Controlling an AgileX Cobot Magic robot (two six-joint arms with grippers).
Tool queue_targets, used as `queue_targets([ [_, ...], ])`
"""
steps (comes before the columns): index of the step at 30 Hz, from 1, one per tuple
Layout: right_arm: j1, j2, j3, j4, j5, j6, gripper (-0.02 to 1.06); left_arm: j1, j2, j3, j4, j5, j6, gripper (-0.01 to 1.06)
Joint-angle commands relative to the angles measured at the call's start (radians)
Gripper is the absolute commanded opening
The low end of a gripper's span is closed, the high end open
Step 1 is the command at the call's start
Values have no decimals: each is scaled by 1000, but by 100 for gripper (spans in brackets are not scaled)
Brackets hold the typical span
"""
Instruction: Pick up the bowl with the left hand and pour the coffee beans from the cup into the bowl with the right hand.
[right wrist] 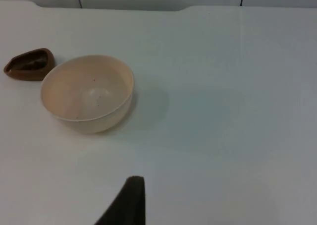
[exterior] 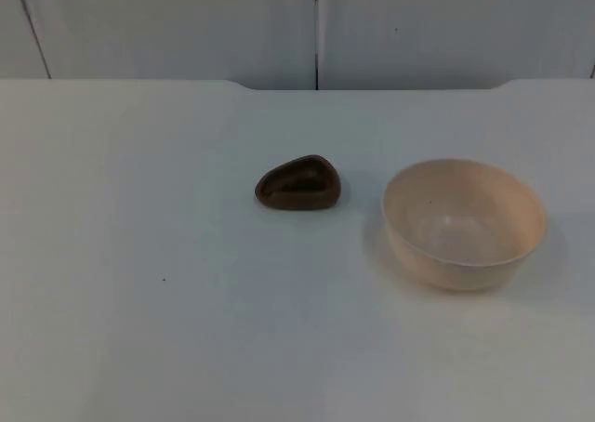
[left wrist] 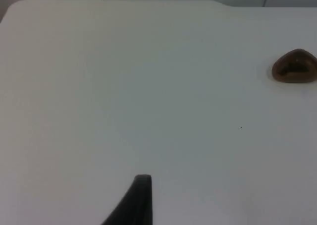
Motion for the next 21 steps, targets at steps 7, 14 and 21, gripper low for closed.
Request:
queue_targets([
  [7,-7,-3,6,0,1,-4,105,1,64,-58,-48,-30,-6,105],
  [14,-7,-3,6,0,1,-4,105,1,153,-119,-44,-39,-6,105],
  [21,-7,-3,6,0,1,-4,105,1,195,-130,-72,-65,-6,105],
])
